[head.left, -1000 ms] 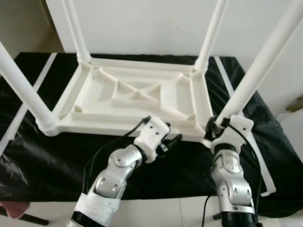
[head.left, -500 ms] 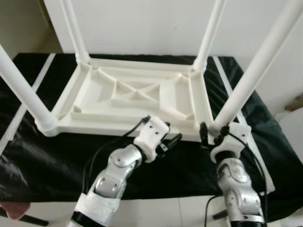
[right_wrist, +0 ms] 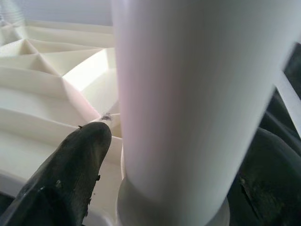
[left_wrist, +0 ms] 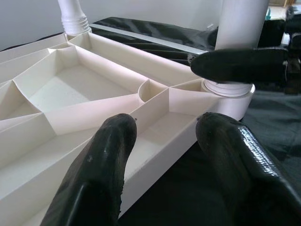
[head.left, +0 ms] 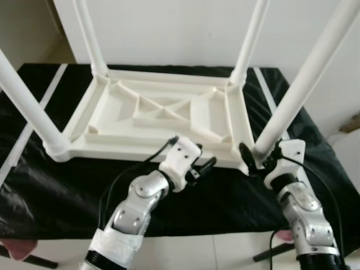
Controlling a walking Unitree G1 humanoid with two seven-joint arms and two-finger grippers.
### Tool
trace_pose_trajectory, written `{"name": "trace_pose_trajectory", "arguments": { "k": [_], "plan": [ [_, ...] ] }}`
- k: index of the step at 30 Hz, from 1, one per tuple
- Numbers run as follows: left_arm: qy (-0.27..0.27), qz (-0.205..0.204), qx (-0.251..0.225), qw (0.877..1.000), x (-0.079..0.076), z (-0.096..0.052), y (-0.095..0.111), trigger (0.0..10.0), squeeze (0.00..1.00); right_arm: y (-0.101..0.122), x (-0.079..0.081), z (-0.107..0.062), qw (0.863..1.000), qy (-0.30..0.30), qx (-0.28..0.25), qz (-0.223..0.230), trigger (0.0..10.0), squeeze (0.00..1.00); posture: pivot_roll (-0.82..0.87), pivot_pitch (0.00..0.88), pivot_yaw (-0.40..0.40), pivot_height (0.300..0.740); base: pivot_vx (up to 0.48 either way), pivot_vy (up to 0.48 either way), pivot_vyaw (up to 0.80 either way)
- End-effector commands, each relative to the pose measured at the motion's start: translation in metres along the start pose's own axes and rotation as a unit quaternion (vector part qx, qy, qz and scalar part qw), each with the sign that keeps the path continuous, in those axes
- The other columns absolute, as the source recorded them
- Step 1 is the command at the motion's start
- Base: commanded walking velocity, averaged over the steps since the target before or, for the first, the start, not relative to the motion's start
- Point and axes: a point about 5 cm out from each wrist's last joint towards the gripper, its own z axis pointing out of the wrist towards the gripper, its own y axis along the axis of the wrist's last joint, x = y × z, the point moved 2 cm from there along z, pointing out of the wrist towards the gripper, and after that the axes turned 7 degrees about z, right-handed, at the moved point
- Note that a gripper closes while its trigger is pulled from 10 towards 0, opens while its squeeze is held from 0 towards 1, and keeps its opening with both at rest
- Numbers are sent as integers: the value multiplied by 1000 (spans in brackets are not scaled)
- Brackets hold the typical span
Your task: Building children table
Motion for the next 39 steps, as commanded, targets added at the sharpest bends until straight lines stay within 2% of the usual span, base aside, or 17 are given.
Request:
{"name": "trace_pose_trajectory", "arguments": {
  "k": [1, 2, 3, 4, 17, 18, 19, 20, 24, 30, 31, 32, 35, 36, 37, 38, 39],
  "plan": [
    [4, 0, -3, 1000, 0, 1, 4, 10000, 0, -2, 1, 0, 1000, 18, 1, -2, 9216, 0, -113, 119, -21, 740, 0, 0, 0],
    [5, 0, -3, 1000, 1, 1, 4, 10000, 0, -1, 0, 1, 1000, 27, 3, -6, 7020, 0, -112, 117, -22, 740, 0, 0, 0],
    [5, 0, -3, 1000, 1, 0, 4, 10000, 0, -1, -1, 2, 999, 37, 4, -11, 2784, 0, -112, 114, -21, 740, 0, 0, 0],
    [5, 0, -3, 1000, 1, 0, 4, 10000, 0, -1, -3, 2, 999, 41, 4, -13, 118, 0, -111, 115, -23, 740, 0, 0, 0],
    [5, 0, -6, 1000, 1, 1, 4, 10000, 0, -2, -9, 1, 999, 49, 6, -11, 0, 0, -118, 119, -21, 740, 0, 0, 0],
    [3, -3, -7, 1000, 0, 1, 5, 10000, 0, -2, -9, -1, 999, 39, 7, 0, 1451, 0, -118, 121, -24, 740, 0, 0, 0],
    [3, -3, -7, 1000, 0, 1, 5, 10000, 0, -2, -9, -1, 999, 39, 7, 0, 1451, 0, -118, 121, -24, 740, 0, 0, 0],
    [3, -6, -9, 1000, -1, 0, 5, 10000, 0, -1, -7, -1, 999, 31, 5, 17, 10000, 0, -119, 122, -24, 740, 0, 0, 0],
    [4, -8, -9, 1000, -1, 0, 5, 10000, 0, -1, -1, -1, 999, 25, 0, 31, 10000, 0, -118, 125, -25, 740, 0, 0, 0],
    [3, -13, -9, 1000, -3, -1, 4, 10000, 0, -6, 3, -1, 998, -53, 7, 36, 10000, 0, -117, 132, -28, 740, 0, 0, 0],
    [4, -13, -8, 1000, -3, -1, 4, 10000, 0, -6, 3, -1, 996, -72, 4, 49, 10000, 0, -115, 133, -28, 740, 0, 0, 0],
    [4, -13, -8, 1000, -3, -1, 4, 10000, 0, -6, 3, -1, 996, -72, 4, 49, 10000, 0, -115, 133, -28, 740, 0, 0, 0],
    [8, -21, -6, 1000, -2, -2, 4, 10000, 0, -13, 4, -4, 986, -161, 15, 48, 10000, 0, -109, 134, -33, 740, 0, 0, 0],
    [8, -21, -6, 1000, -2, -2, 4, 10000, 0, -13, 4, -4, 986, -161, 15, 48, 10000, 0, -109, 134, -33, 740, 0, 0, 0],
    [8, -22, -6, 1000, -1, -2, 4, 10000, 0, -16, 7, -7, 977, -204, 14, 60, 10000, 0, -109, 133, -33, 740, 0, 0, 0],
    [8, -22, -6, 1000, -1, -2, 4, 10000, 0, -16, 7, -7, 977, -204, 14, 60, 10000, 0, -109, 133, -33, 740, 0, 0, 0],
    [9, -22, -6, 1000, -1, -3, 3, 10000, 0, -20, 11, -10, 968, -242, 13, 62, 10000, 0, -104, 133, -37, 740, 0, 0, 0]
  ]
}}
